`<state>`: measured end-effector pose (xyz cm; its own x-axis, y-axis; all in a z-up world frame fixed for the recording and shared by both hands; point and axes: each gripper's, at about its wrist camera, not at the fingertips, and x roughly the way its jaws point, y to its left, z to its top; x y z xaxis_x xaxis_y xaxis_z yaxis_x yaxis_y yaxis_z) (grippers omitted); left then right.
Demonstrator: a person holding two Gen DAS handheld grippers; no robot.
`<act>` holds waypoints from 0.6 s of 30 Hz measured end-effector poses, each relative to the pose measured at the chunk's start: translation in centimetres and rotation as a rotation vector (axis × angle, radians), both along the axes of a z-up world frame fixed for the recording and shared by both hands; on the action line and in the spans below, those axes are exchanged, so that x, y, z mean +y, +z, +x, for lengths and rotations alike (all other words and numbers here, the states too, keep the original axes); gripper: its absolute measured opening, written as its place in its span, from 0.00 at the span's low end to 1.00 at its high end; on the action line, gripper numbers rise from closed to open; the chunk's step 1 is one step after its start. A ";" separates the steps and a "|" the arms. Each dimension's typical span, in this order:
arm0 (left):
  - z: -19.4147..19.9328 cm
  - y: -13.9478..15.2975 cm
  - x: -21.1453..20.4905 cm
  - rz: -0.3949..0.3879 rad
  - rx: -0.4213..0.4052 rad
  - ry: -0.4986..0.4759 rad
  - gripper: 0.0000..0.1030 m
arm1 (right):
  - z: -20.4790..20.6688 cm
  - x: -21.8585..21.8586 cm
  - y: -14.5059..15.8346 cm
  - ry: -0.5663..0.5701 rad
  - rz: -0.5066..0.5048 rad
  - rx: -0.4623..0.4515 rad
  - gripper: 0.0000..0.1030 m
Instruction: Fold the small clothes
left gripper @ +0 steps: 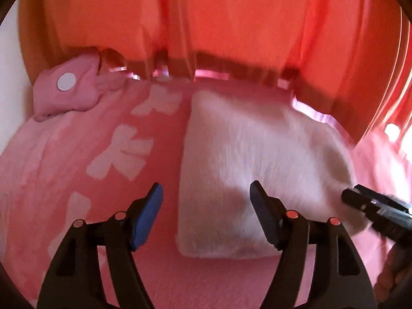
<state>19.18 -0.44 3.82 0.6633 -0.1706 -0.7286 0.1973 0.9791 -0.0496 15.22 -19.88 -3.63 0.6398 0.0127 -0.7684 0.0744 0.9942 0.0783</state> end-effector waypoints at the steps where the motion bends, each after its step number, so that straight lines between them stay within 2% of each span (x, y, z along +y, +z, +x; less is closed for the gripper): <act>1: 0.1 -0.6 -0.1 0.018 0.021 0.003 0.72 | 0.2 0.2 -0.6 -0.015 -0.084 0.017 0.40; 2: -0.1 -0.7 0.1 0.015 0.032 0.005 0.74 | 0.2 0.1 -0.6 -0.032 -0.106 0.019 0.46; 4: -0.2 -0.6 0.9 -0.023 0.046 0.024 0.74 | -0.1 -0.7 0.0 -0.040 0.013 0.009 0.40; 5: -0.2 -0.4 1.0 -0.028 0.048 0.027 0.75 | -0.2 -0.9 0.7 -0.041 0.062 -0.021 0.40; 6: -0.3 -0.3 1.3 -0.032 0.050 0.033 0.76 | -0.5 -1.1 0.8 -0.040 0.061 -0.035 0.40; 7: -0.4 -0.3 1.4 -0.032 0.052 0.036 0.78 | 0.0 -1.0 0.2 -0.050 0.016 0.001 0.40; 9: -0.4 -0.6 1.2 -0.028 0.063 0.034 0.80 | 0.8 -1.0 -1.4 -0.052 0.008 0.063 0.42; 11: -0.4 -0.7 1.1 -0.026 0.067 0.043 0.81 | 1.3 -1.0 -0.7 -0.056 0.009 0.054 0.44; 14: -0.6 -0.4 1.0 -0.018 0.064 0.058 0.81 | 0.1 -1.0 1.2 -0.089 0.066 -0.007 0.44; 17: -1.0 -0.1 1.0 -0.017 0.066 0.068 0.81 | -2.0 -0.8 2.5 -0.137 0.019 -0.093 0.49; 18: -1.2 -0.1 0.9 -0.016 0.063 0.070 0.81 | -2.3 -0.6 2.6 -0.149 -0.001 -0.110 0.54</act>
